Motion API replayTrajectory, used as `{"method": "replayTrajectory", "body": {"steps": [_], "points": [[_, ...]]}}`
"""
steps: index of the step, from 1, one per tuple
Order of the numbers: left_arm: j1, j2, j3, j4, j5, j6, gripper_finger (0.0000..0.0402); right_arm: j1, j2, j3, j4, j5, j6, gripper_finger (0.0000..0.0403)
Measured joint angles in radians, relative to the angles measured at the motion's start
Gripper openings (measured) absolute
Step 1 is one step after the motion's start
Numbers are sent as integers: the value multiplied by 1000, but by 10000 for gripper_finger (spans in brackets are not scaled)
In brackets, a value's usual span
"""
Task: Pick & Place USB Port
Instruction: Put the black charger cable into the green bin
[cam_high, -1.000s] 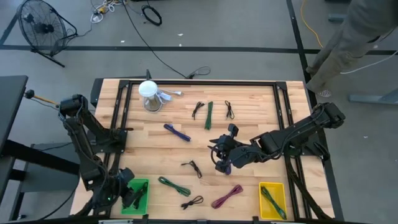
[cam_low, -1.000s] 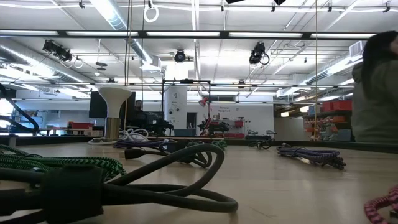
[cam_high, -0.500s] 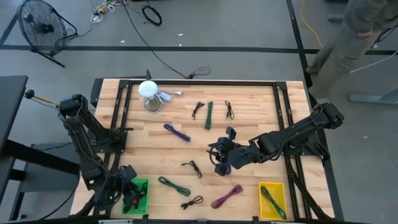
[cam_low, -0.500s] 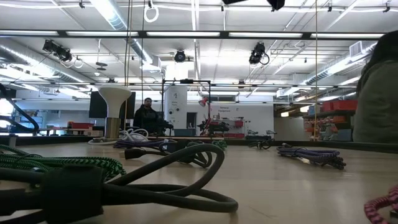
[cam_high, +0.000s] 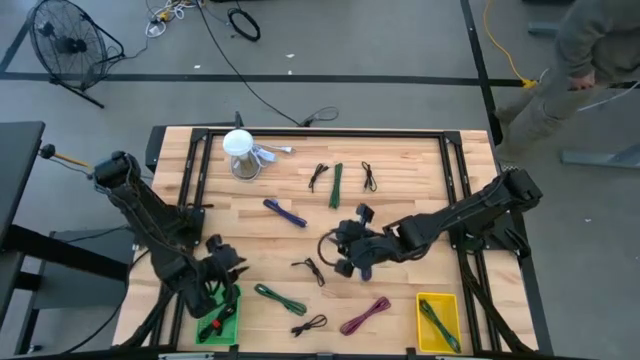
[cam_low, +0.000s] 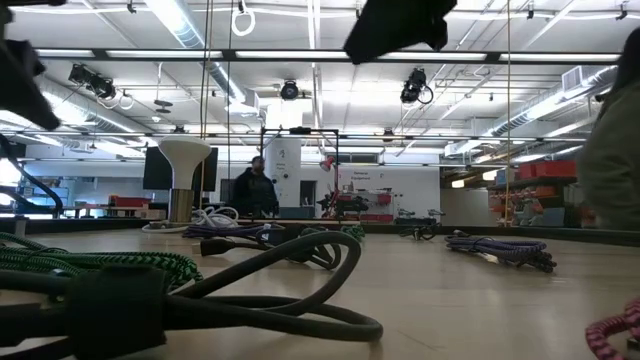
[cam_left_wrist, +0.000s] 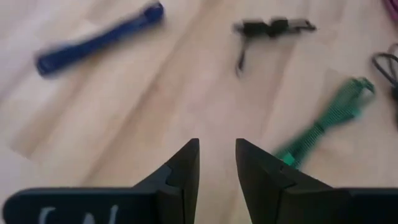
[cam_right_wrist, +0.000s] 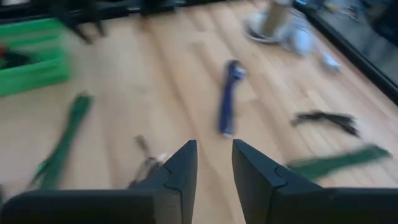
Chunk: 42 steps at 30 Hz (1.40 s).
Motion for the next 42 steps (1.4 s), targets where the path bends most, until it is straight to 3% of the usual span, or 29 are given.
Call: {"method": "replayTrajectory", "body": {"steps": [8, 12, 17, 28, 42], "points": [[102, 0, 0, -1, -94, 61, 108, -145, 0, 0, -293, 50, 258, 105], [135, 0, 0, -1, -157, 107, 108, -225, 0, -1, -373, 43, 276, 121], [173, 0, 0, -1, -225, 165, 108, -323, 20, -1, -388, 29, 264, 149], [203, 0, 0, 2, -226, 189, 108, -509, 128, -2, -405, -46, 241, 193], [203, 0, 0, 3, -225, 190, 108, -626, 301, -2, -431, -129, 246, 226]]}}
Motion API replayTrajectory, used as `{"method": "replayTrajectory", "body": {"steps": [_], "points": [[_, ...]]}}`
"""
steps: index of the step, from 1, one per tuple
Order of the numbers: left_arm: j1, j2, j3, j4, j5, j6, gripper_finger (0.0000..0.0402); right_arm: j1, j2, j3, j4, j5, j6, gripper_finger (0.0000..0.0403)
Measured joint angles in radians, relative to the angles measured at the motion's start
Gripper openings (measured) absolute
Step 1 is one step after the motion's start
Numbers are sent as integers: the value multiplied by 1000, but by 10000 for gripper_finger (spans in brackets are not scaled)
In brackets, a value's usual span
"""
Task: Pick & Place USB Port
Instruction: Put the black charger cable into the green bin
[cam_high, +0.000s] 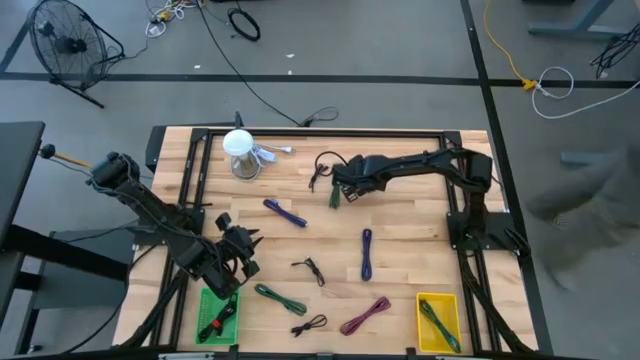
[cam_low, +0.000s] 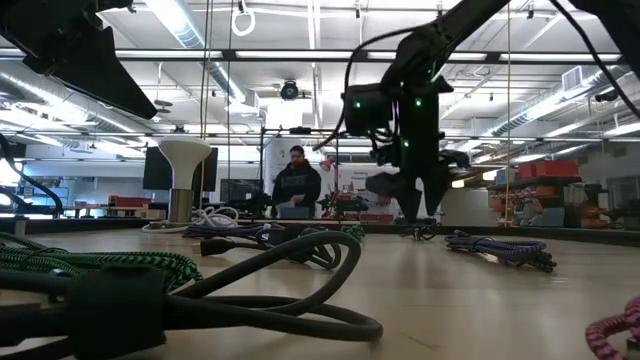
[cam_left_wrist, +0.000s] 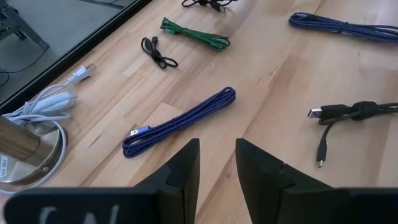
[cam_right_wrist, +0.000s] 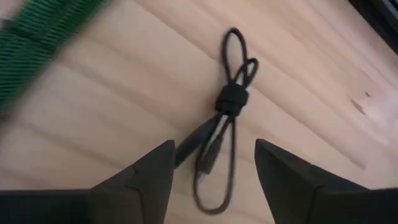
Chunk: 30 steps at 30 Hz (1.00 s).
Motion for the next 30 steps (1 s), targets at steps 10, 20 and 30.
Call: {"method": "replayTrajectory", "body": {"steps": [10, 20, 30], "points": [[0, 0, 0, 0, 0, 0, 108, -47, 38, 0, 70, -60, -18, 227], [0, 0, 0, 1, 0, -3, 108, -48, 76, 5, 81, -61, -20, 194], [-1, 0, 0, 5, 8, -3, 108, -50, 79, -18, 96, -74, -18, 141]]}}
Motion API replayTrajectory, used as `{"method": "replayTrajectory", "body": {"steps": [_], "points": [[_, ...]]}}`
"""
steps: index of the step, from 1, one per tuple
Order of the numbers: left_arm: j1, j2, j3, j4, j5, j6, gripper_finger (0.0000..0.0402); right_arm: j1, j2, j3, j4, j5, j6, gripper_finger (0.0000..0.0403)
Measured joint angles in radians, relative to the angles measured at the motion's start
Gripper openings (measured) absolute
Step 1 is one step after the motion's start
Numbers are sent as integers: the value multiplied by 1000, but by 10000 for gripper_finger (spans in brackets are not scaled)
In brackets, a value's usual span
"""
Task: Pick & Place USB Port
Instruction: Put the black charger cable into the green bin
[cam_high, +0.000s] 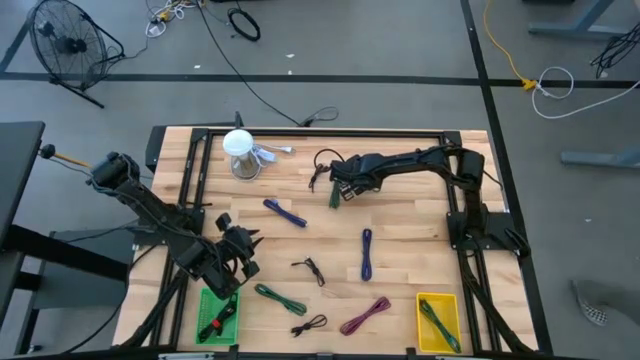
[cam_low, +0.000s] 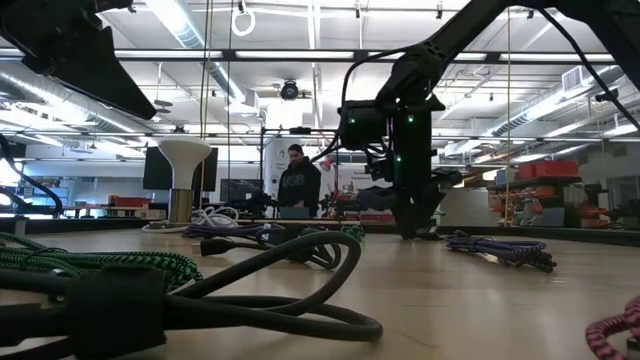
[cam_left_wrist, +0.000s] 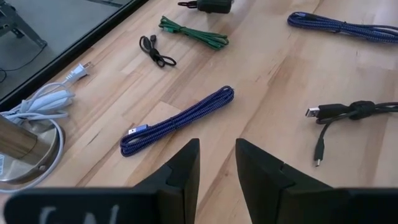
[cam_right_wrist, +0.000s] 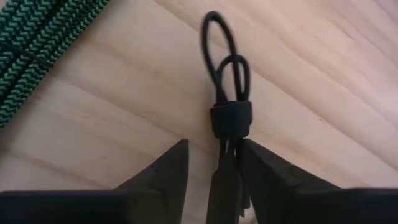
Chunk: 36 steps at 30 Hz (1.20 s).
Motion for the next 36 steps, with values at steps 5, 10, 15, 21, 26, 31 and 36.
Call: {"method": "replayTrajectory", "body": {"steps": [5, 10, 15, 21, 26, 31, 36], "points": [[0, 0, 0, 2, 4, 0, 108, 0, -2, -45, 31, 11, -1, 76], [0, 0, 0, 2, 4, 0, 108, 0, -2, -53, 30, 18, -5, 11], [0, 0, 0, 3, 4, 0, 108, -2, -1, -21, -5, -3, -29, 6], [0, 0, 0, 3, 3, 1, 108, 27, -61, 53, -126, -19, -51, 2], [0, 0, 0, 27, -19, 3, 108, 67, -164, 69, -173, 3, -51, 1], [0, 0, 0, 120, -78, 83, 108, 136, -289, 72, -168, -13, -69, 0], [2, 0, 0, 341, -109, 309, 108, 239, -437, 72, -87, -51, -116, 0]]}}
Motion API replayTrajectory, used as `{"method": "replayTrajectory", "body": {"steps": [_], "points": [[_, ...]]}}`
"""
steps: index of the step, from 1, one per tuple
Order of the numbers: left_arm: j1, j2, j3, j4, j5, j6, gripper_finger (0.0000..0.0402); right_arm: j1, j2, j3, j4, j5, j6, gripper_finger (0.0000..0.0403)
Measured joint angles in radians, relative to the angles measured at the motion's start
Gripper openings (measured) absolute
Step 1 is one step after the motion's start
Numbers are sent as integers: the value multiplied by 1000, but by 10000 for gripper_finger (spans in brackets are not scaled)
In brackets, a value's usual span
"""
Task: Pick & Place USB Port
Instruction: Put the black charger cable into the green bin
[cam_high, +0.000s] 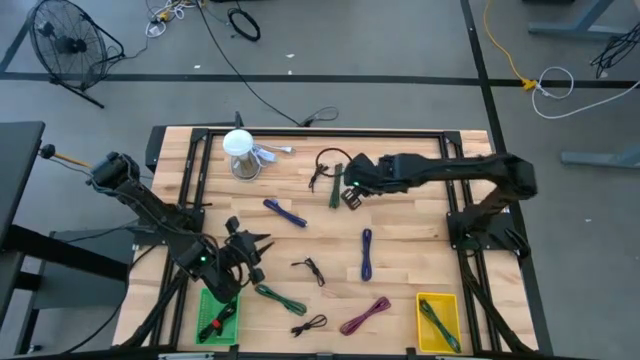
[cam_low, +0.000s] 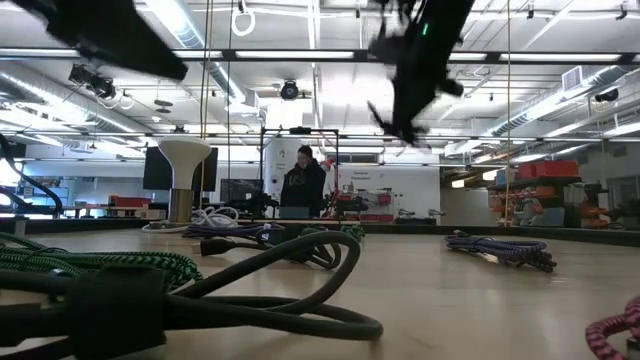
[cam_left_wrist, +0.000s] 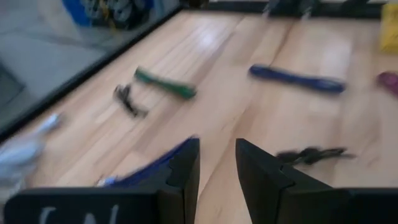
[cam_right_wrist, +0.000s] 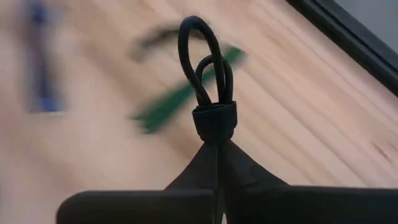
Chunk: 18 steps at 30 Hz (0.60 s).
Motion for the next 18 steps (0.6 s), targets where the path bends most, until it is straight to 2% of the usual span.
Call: {"method": "replayTrajectory", "body": {"steps": [4, 7, 10, 13, 18], "points": [[34, 0, 0, 248, -10, 253, 108, 114, -104, 1, 100, 1, -40, 0], [87, 0, 0, 459, 54, 451, 108, 208, -162, 3, 202, 17, -75, 0], [158, 0, 0, 662, 175, 607, 108, 305, -182, 3, 294, 31, -133, 0], [232, 0, 0, 846, 359, 723, 108, 392, -183, 3, 357, 42, -184, 0], [335, 0, 0, 1034, 643, 754, 108, 508, -183, 3, 386, 132, -220, 0]]}}
